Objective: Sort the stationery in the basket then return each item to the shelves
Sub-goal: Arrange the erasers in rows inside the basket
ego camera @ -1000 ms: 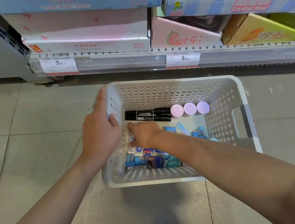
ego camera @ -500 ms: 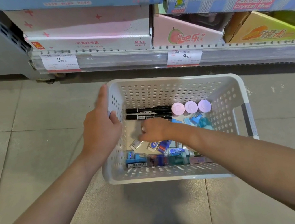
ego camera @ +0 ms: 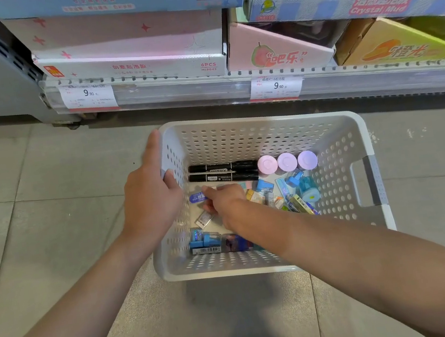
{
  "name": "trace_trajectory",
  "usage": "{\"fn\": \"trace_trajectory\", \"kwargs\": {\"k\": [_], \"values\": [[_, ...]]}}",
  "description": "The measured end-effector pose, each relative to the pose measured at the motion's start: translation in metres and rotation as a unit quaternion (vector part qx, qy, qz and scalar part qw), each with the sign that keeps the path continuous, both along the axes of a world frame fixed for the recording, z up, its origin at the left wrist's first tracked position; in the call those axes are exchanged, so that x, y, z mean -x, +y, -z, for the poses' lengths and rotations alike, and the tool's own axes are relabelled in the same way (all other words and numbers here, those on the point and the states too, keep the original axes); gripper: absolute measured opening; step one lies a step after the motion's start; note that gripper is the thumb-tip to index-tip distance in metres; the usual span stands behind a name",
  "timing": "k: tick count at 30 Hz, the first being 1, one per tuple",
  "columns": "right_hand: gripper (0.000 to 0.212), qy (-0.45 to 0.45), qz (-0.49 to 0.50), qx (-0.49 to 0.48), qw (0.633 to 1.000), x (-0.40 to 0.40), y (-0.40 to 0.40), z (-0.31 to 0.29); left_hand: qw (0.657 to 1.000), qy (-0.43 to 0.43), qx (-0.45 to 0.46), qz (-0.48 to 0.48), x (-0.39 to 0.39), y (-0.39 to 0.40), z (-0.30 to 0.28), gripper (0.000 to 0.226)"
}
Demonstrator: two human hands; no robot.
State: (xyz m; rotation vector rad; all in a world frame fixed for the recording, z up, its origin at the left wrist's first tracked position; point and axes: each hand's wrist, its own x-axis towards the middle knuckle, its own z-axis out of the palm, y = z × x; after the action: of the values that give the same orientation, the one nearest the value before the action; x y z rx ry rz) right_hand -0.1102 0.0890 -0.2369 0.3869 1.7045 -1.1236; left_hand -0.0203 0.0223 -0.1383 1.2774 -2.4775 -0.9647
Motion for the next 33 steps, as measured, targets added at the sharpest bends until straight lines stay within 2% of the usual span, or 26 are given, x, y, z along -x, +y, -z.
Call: {"fn": "trace_trajectory", "kwargs": {"k": [1, 3, 6, 10, 14, 18, 22, 26, 30, 33], "values": [[0.022, -0.015, 0.024, 0.010, 1.000, 0.000, -0.002, 0.000, 1.000, 0.000, 0.000, 0.000, 0.000, 0.000, 0.000, 0.068], [0.035, -0.011, 0.007, 0.008, 1.000, 0.002, -0.005, 0.001, 1.000, 0.000, 0.000, -0.001, -0.001, -0.001, 0.001, 0.068], [0.023, 0.025, -0.051, -0.015, 0.998, 0.005, -0.004, 0.004, 1.000, -0.001, 0.001, -0.001, -0.001, -0.001, 0.002, 0.068], [0.036, 0.061, -0.136, -0.040, 0.988, 0.008, -0.004, 0.007, 1.000, -0.001, 0.008, 0.001, -0.001, -0.001, 0.003, 0.068], [0.012, 0.101, -0.168, -0.080, 0.977, 0.012, -0.005, 0.012, 1.000, 0.001, 0.007, 0.000, -0.001, -0.001, 0.003, 0.068], [0.017, 0.118, -0.160, -0.092, 0.976, 0.020, -0.002, 0.006, 1.000, 0.004, 0.010, 0.004, -0.001, -0.001, 0.001, 0.068], [0.022, 0.137, -0.210, -0.133, 0.959, 0.023, -0.002, 0.014, 1.000, 0.002, 0.009, 0.003, -0.001, 0.000, 0.000, 0.068], [0.023, 0.140, -0.246, -0.128, 0.951, 0.022, 0.002, 0.014, 1.000, -0.002, 0.010, 0.004, 0.000, 0.002, -0.003, 0.069], [0.032, 0.203, -0.240, -0.110, 0.943, 0.021, 0.017, 0.004, 1.000, -0.003, 0.012, 0.006, 0.000, 0.001, -0.003, 0.068], [0.022, 0.195, -0.219, -0.054, 0.955, 0.019, 0.024, -0.005, 1.000, -0.007, 0.010, 0.005, 0.000, 0.001, -0.001, 0.068]]}}
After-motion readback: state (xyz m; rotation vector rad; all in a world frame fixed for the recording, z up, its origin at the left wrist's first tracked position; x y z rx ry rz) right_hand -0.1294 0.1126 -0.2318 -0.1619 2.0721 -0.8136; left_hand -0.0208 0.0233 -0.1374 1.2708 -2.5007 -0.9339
